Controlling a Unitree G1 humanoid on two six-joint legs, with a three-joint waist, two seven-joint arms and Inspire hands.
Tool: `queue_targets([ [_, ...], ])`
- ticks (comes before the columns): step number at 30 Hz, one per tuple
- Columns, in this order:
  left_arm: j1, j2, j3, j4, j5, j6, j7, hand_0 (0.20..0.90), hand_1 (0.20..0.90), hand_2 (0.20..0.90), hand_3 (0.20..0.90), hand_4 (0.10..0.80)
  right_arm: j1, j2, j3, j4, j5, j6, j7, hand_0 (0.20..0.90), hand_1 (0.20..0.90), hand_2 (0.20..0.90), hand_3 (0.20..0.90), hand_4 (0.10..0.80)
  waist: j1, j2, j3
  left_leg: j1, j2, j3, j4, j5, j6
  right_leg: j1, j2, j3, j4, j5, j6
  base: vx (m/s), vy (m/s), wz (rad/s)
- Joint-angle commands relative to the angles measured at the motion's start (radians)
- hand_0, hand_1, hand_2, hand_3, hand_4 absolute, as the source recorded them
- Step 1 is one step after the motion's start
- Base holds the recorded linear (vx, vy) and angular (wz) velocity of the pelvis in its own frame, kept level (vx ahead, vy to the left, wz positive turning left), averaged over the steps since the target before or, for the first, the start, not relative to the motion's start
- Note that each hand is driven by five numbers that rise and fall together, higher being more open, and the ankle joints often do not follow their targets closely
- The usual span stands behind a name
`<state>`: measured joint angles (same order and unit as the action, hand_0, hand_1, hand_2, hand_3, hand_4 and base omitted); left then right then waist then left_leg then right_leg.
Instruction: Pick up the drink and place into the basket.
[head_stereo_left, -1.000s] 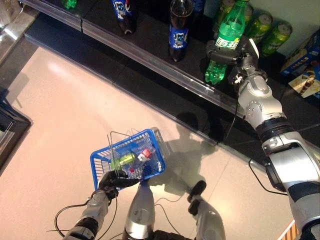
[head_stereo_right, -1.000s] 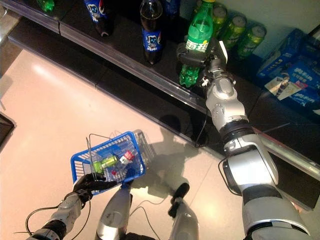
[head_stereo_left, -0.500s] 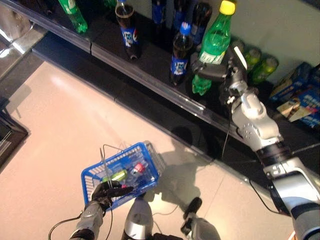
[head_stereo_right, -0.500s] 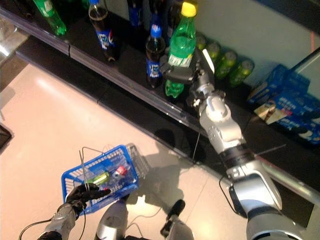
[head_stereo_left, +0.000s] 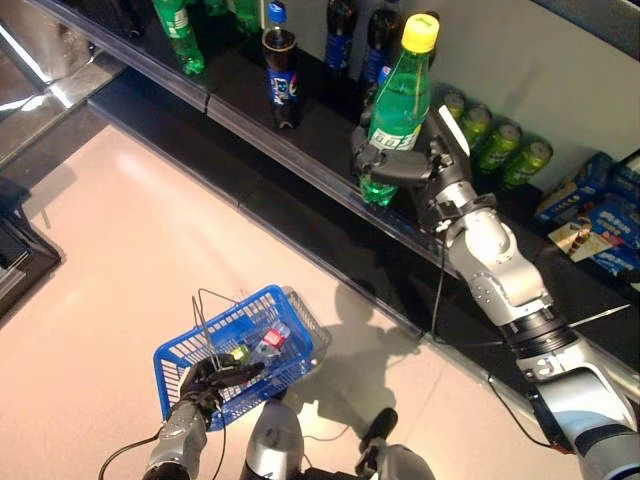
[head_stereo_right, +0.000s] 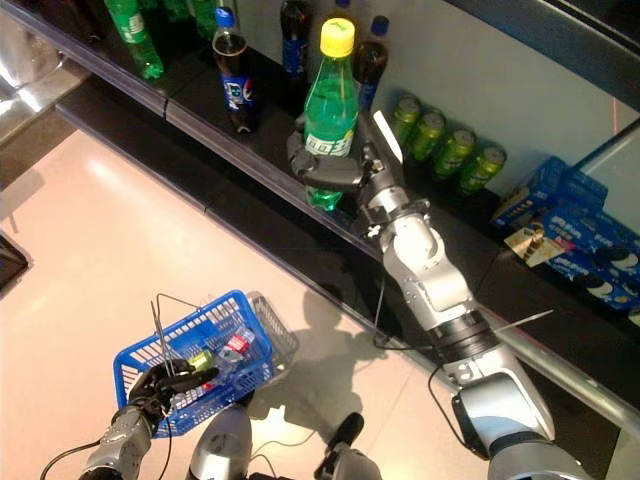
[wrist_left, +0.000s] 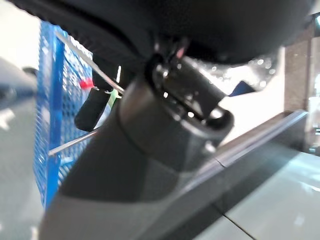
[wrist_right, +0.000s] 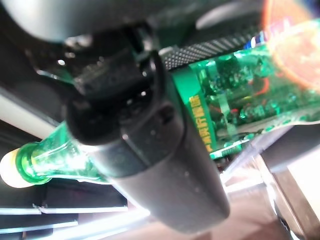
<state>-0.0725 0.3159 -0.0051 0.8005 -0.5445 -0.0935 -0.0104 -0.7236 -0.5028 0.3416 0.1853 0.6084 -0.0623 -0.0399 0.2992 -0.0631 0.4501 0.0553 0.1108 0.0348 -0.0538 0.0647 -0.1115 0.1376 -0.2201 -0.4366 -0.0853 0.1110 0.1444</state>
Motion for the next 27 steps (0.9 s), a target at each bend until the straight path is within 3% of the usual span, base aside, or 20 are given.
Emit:
queue_targets([
  [1, 0.028, 0.075, -0.046, -0.095, -0.105, -0.164, -0.055, 0.3, 0.3, 0.3, 0.2, 0.1, -0.001, 0.031, 0.012, -0.031, 0.002, -0.144, -0.01, 0.3, 0.3, 0.3, 0.2, 0.1, 0.011, 0.005, -0.4, -0.003, 0.006, 0.036, -0.033, -0.011, 0.011, 0.032, -0.046, -0.027, 0.007, -0.022, 0.057, 0.003, 0.004, 0.16],
  [9, 0.045, 0.094, -0.048, -0.39, -0.239, -0.15, -0.163, 0.3, 0.3, 0.3, 0.2, 0.1, 0.009, 0.048, 0.017, -0.031, -0.009, -0.131, -0.048, 0.3, 0.3, 0.3, 0.2, 0.1, 0.064, -0.006, -0.402, -0.01, 0.001, -0.018, -0.033, -0.002, 0.008, 0.067, -0.031, -0.06, 0.009, -0.033, 0.049, 0.011, 0.004, 0.17],
  [27, -0.017, 0.154, -0.114, -0.83, -0.458, -0.079, -0.305, 0.3, 0.3, 0.3, 0.2, 0.1, 0.014, 0.064, 0.06, -0.055, -0.034, -0.103, -0.079, 0.3, 0.3, 0.3, 0.2, 0.1, 0.121, -0.023, -0.403, -0.018, -0.029, -0.104, -0.033, 0.002, 0.016, 0.088, -0.025, -0.093, 0.031, -0.044, 0.042, 0.021, 0.007, 0.15],
])
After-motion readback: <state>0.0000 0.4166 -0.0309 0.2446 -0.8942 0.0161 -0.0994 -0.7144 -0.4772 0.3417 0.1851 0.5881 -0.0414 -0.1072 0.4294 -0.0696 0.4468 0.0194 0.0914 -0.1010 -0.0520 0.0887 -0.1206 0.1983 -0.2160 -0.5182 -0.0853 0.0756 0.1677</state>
